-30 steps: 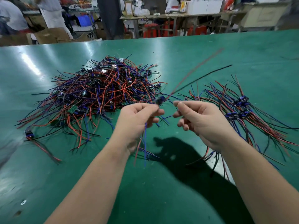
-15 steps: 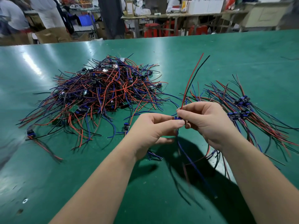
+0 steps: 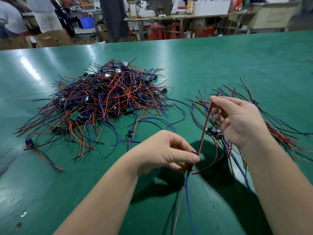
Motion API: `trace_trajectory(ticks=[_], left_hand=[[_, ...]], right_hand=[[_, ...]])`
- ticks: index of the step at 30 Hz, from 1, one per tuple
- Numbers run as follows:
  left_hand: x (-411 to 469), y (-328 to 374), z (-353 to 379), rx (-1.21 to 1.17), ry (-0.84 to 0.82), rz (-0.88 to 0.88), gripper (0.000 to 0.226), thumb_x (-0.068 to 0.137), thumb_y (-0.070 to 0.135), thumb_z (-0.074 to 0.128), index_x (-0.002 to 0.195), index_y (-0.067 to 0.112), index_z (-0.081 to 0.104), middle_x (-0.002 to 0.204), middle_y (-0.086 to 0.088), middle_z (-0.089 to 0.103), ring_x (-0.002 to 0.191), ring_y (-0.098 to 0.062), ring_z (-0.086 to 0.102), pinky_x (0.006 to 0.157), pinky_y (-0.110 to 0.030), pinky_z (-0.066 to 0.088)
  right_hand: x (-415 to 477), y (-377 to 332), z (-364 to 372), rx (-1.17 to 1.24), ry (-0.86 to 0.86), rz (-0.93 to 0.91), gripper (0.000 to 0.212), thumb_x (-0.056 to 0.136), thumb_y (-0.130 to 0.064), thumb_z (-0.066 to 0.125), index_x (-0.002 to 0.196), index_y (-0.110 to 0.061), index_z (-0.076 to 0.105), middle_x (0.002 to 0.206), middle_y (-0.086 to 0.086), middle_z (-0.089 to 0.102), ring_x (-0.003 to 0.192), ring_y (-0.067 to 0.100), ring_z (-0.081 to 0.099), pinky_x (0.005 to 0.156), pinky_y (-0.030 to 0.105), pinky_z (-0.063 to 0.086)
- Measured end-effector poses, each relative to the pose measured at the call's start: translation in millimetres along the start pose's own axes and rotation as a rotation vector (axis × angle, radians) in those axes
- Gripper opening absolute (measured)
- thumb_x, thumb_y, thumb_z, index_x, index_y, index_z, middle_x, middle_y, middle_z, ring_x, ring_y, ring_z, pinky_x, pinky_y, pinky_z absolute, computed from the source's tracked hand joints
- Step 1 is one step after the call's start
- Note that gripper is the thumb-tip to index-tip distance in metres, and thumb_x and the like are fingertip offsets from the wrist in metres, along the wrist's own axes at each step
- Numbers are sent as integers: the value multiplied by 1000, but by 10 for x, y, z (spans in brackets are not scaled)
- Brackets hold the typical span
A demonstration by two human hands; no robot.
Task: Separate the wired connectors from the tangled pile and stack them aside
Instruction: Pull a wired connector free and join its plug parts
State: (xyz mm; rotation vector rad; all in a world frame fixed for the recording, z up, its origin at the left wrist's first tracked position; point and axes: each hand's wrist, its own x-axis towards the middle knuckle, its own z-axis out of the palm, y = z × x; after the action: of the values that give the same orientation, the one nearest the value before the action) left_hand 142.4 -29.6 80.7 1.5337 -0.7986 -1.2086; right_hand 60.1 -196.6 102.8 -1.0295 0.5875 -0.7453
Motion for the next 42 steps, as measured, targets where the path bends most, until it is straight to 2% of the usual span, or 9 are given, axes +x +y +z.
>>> trace_trajectory(ticks=[4, 9, 12, 15, 20, 27, 33, 37, 42], left_hand=[[-29, 12, -35, 34, -93, -1, 19, 85, 6, 68, 101, 14, 67, 71, 1, 68, 68, -15, 67, 58, -19, 52], [-115, 50, -114, -85, -217, 95, 21, 82, 6, 64, 91, 23, 73, 74, 3, 67, 69, -15, 69, 59, -21, 53], [-58, 71, -107, -279, -105, 215, 20, 80, 6, 65, 82, 24, 74, 81, -2, 72, 72, -17, 71, 61, -27, 56], [14, 107, -107, -554, 59, 306, 11, 72, 10, 74, 72, 21, 72, 81, -2, 73, 70, -14, 72, 56, -26, 57], [79, 120, -98, -769, 331, 354, 20, 58, 18, 72, 75, 19, 63, 70, 1, 71, 61, -9, 69, 49, -18, 52], [159, 51, 19, -718, 415, 340, 29, 57, 20, 75, 81, 16, 58, 71, 2, 70, 63, -9, 70, 50, -17, 53], [111, 9, 16, -473, 169, 360, 20, 71, -1, 70, 80, 16, 74, 84, -2, 74, 77, -14, 71, 59, -22, 55], [135, 12, -44, -476, 256, 248, 13, 86, 1, 58, 91, 9, 68, 78, -4, 73, 68, -17, 71, 58, -24, 56], [129, -5, -14, -315, 306, 246, 25, 58, 27, 77, 76, 10, 72, 73, -6, 72, 62, -14, 69, 58, -21, 55]], right_hand=[[19, 26, 5, 74, 32, -6, 12, 84, -3, 66, 73, -7, 63, 54, -2, 62, 47, 5, 53, 45, 12, 41], [67, 24, -13, 189, 86, 46, 20, 93, -15, 56, 76, -8, 62, 57, 1, 63, 49, 8, 57, 48, 15, 44], [67, 57, -8, 115, 63, 66, 13, 91, -5, 56, 80, -7, 62, 57, 3, 63, 49, 9, 57, 49, 15, 46], [-24, 154, 36, -175, -157, 94, 14, 80, 9, 64, 83, -5, 63, 61, 5, 62, 48, 8, 57, 48, 14, 46], [-199, 291, 184, -318, -461, 72, 29, 49, -20, 79, 76, -14, 70, 65, 2, 66, 53, 11, 59, 48, 16, 44], [-171, 289, 215, 17, -334, 133, 1, 57, -15, 73, 58, -15, 73, 58, 1, 66, 47, 8, 58, 48, 14, 45], [-107, 213, 191, 148, -268, 163, 15, 63, -17, 67, 75, -9, 62, 58, 1, 63, 47, 7, 55, 43, 14, 45], [-89, 144, 111, -21, -325, 135, 5, 63, -16, 69, 63, -13, 64, 53, 0, 62, 44, 5, 55, 43, 13, 45], [-116, 223, 105, -264, -397, 95, 12, 56, -20, 74, 56, -12, 66, 54, 1, 61, 45, 8, 53, 47, 16, 43]])
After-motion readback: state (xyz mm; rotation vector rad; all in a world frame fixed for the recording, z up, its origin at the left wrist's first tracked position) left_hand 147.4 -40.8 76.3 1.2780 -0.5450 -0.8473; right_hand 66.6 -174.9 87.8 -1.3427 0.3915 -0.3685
